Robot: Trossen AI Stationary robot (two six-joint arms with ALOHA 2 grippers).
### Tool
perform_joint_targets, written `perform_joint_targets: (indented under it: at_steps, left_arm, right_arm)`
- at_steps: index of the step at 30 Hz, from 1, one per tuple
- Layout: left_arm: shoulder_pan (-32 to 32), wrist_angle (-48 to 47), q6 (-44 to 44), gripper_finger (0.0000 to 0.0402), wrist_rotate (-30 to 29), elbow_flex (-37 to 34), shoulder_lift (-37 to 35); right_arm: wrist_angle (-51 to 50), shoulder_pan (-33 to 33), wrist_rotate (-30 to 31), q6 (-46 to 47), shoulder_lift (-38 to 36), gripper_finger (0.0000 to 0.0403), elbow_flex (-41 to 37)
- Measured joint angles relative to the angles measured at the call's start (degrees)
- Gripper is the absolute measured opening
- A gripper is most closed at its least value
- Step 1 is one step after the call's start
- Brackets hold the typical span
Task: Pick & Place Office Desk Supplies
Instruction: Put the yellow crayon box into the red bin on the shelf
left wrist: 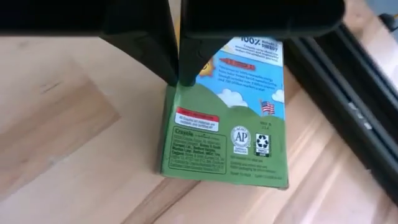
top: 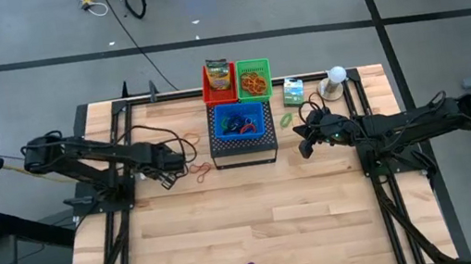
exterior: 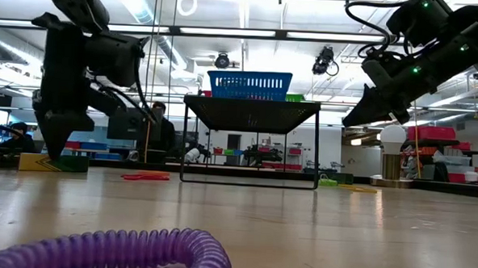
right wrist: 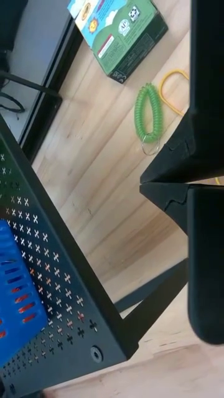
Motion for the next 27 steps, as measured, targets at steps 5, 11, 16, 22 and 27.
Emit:
perform_joint_targets:
  at_steps: [5,11,16,22,27]
  left_arm:
    - [-2.6,0.18,0.49,0.0003,5.04,1.92,-2.2]
    - [-10.61,2.07,-5.28,0.0002,12.17,4.36,-3.3]
    - [-20.17,9.06,-14.41,0.0002,15.2,5.61,-3.3]
    - [-28.44,21.57,-23.09,0.0001,11.54,5.89,-2.84]
    - [-30.03,31.72,-23.6,0.0001,7.08,5.9,1.59]
  right_arm:
    - [0.0,0.0,0.02,-1.3,0.0,0.0005,0.0]
    - [0.0,0.0,0.0,-2.21,0.0,0.0005,0.0]
    - [0.01,0.02,-0.04,-3.81,0.0,0.0005,0.0]
    - [0.0,0.02,-0.22,-4.5,0.0,0.0005,0.0]
    - [0.0,0.02,-0.48,-4.44,0.0,0.0005,0.0]
